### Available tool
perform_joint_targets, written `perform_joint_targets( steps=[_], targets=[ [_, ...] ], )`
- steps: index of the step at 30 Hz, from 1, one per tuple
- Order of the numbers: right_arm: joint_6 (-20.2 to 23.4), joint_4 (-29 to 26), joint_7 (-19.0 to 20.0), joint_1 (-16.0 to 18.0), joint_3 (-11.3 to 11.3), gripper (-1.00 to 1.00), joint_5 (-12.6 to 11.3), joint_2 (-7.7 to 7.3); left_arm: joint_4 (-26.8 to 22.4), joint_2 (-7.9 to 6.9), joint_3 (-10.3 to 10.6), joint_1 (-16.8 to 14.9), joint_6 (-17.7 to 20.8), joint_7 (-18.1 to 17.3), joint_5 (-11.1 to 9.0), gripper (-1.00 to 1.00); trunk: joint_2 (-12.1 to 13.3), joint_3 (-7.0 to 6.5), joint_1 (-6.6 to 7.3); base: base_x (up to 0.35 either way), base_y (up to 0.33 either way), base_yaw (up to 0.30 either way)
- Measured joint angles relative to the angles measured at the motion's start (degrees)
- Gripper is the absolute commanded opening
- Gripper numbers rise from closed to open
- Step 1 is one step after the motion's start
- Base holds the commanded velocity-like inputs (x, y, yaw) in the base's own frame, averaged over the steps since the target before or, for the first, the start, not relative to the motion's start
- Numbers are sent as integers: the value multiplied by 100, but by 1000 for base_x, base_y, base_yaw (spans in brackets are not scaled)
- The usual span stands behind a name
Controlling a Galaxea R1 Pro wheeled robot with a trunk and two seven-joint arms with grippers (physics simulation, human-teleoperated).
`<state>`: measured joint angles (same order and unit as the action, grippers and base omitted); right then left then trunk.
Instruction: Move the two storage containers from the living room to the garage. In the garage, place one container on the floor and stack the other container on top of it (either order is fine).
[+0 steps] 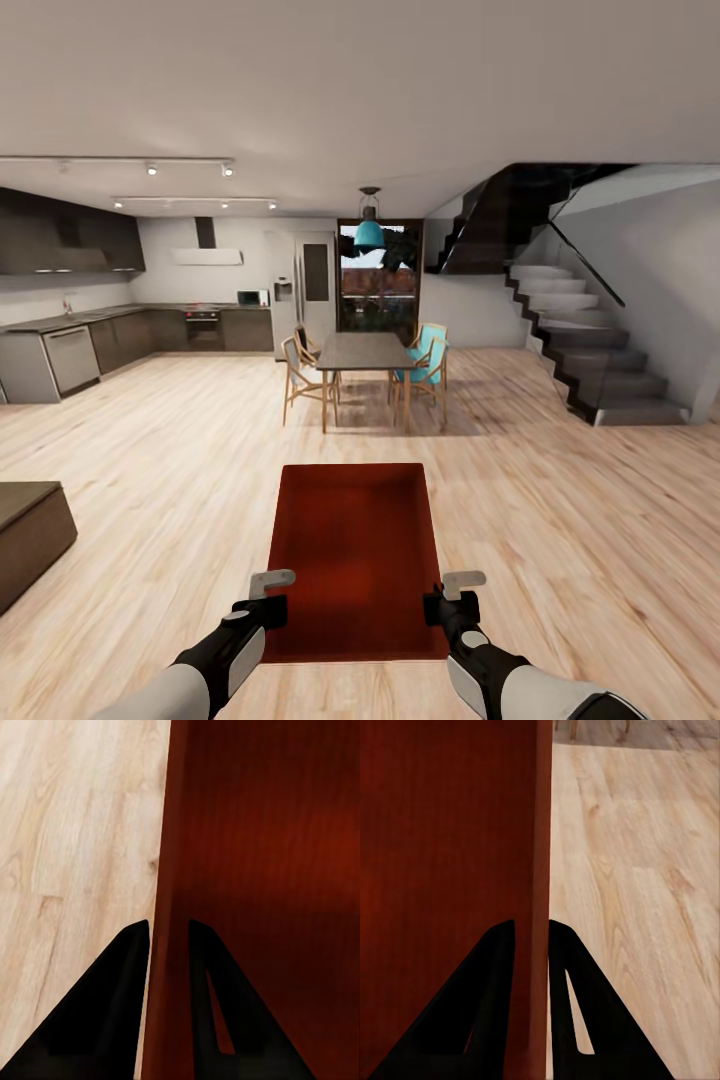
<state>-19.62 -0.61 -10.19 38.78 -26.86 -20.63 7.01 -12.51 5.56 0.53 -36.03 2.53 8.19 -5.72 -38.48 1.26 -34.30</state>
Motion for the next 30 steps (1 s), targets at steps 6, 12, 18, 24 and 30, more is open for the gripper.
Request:
perform_joint_targets(
  steps=[6,12,18,24,30],
  targets=[
    [3,2,1,0,1,-100,0,0,3,1,-6,0,5,-1,7,-100,0,0,0,320,0,0],
    [5,1,1,0,-1,-100,-1,0,4,1,-5,0,3,-1,5,-100,0,0,0,320,0,0],
    [8,0,1,0,-1,-100,1,0,5,0,-4,0,3,0,2,-100,0,0,0,320,0,0],
    [10,0,1,0,0,-100,2,0,5,0,1,0,5,1,-5,-100,0,0,0,320,0,0],
    [9,0,1,0,-1,-100,2,0,6,0,2,0,2,1,-6,-100,0,0,0,320,0,0]
  ],
)
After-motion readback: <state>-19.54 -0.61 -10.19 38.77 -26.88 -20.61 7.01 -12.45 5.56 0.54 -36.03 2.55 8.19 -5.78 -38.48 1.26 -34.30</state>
